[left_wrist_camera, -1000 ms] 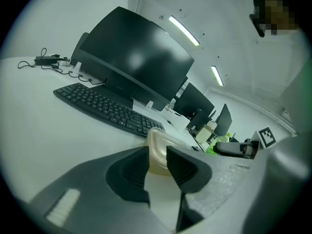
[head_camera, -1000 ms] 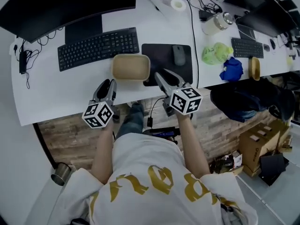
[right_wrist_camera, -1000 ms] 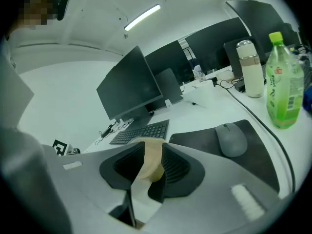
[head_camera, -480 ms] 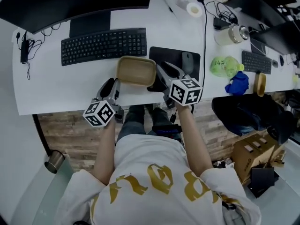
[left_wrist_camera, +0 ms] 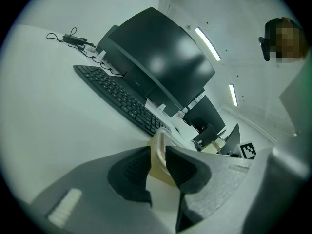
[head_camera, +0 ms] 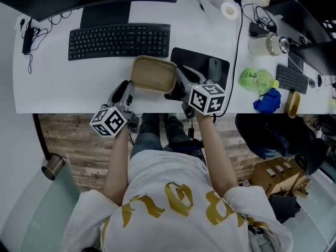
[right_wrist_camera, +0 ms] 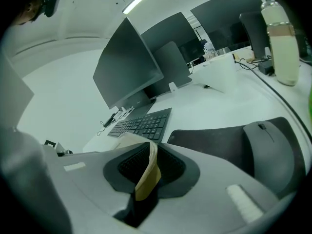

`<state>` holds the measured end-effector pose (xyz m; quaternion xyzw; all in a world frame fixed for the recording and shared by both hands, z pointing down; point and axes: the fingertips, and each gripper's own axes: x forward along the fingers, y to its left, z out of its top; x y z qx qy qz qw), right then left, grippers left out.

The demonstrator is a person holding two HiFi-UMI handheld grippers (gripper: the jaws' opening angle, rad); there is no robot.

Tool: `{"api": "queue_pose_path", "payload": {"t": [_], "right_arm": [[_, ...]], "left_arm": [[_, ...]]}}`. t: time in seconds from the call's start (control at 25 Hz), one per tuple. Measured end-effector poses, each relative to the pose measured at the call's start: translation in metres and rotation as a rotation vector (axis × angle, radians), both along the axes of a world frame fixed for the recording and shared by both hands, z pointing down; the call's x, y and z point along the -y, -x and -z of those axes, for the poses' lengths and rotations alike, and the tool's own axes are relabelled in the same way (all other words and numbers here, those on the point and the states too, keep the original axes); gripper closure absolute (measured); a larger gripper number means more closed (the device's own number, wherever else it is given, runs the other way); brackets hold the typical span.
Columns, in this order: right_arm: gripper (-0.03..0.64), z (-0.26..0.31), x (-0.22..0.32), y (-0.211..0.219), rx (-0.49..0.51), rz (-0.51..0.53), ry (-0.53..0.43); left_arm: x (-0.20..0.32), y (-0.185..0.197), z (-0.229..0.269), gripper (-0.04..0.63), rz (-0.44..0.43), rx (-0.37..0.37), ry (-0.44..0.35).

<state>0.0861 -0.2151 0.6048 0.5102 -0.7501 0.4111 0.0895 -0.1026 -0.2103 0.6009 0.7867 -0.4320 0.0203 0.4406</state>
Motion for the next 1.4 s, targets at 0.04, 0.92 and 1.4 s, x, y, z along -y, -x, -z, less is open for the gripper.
{"api": "queue_pose_path", "payload": {"t": [0.04,0.92,1.4], "right_arm": [[0.54,0.0,0.0,0.001,-0.001,0.002,0.0],[0.562,0.018,-0.002,0.001,0.014,0.002,-0.027],[0.568,0.051,-0.009,0.003,0.058,0.05,-0.087]], "left_arm": [[0.0,-0.001,0.0,0.498,-0.007,0.005,-0.005],[0.003,-0.009,0.024,0.524,-0.032,0.045,-0.062],[-0.012,-0.008,0.059,0.525,0.04,0.053,-0.133]]}}
